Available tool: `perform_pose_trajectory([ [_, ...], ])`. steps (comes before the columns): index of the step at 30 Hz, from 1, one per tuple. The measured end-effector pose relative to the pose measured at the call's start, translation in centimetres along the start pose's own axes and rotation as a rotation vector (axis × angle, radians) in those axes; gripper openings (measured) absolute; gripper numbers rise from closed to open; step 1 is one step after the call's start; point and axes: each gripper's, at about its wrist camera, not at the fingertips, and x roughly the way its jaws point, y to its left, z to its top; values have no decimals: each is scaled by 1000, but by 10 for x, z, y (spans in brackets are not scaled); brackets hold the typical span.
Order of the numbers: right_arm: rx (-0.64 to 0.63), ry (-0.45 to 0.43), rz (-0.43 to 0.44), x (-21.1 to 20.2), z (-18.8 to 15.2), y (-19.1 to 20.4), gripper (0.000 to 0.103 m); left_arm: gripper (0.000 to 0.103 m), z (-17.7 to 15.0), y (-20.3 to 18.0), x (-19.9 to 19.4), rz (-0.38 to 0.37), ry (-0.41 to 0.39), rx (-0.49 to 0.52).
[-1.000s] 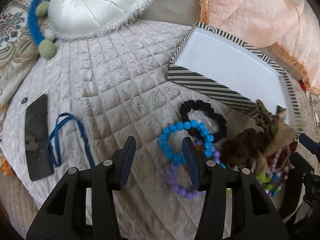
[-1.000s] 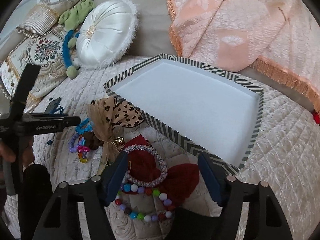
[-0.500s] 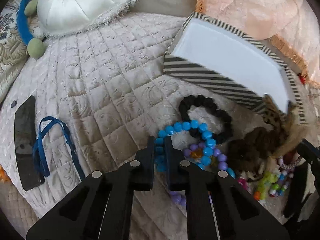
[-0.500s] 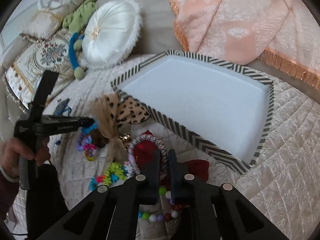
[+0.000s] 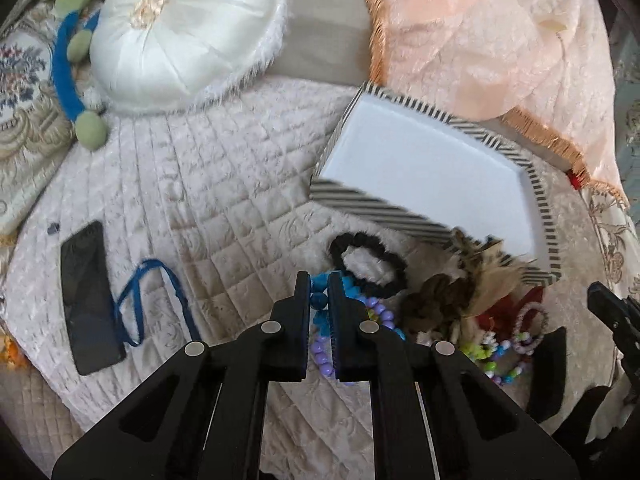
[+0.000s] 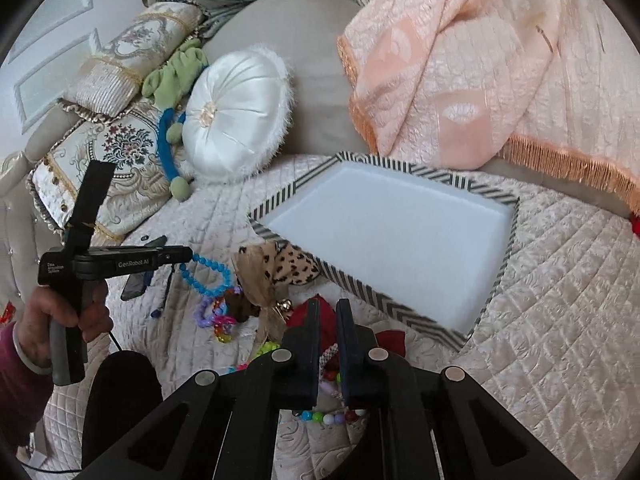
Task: Organize jewelry
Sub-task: 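Grasp the blue beaded bracelet with the left tool while the right tool grasps the silver braided bracelet, then carry both bracelets into the striped tray and open both tools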
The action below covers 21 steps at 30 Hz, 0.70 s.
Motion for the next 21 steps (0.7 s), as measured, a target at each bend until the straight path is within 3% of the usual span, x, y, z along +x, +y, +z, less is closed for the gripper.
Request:
perform_pose_trajectory([
  [5,-32,45,-21,8,-2,-4,8,7,7,-7,-20,2,-46,23],
  [7,-77,95,-62,20,-12,-4,19,7,8,-8,-25,-1,-53,28],
  [8,-84,109,-73,23,-17,-5,33,7,8,-8,-27,0,-58,30],
  [9,-86,125,-76,28,-22,-7,35,7,8,-8,-29,0,-61,30],
  [14,-59,197,-90,50,-41,-22,33,7,8,-11,-35,2,-70,36],
  [18,-48,201,-99,57,-46,-28,8,7,8,-12,-35,7,-69,36],
  [21,-24,141,-71,36,-42,-30,8,7,10,-14,-38,5,-75,42],
])
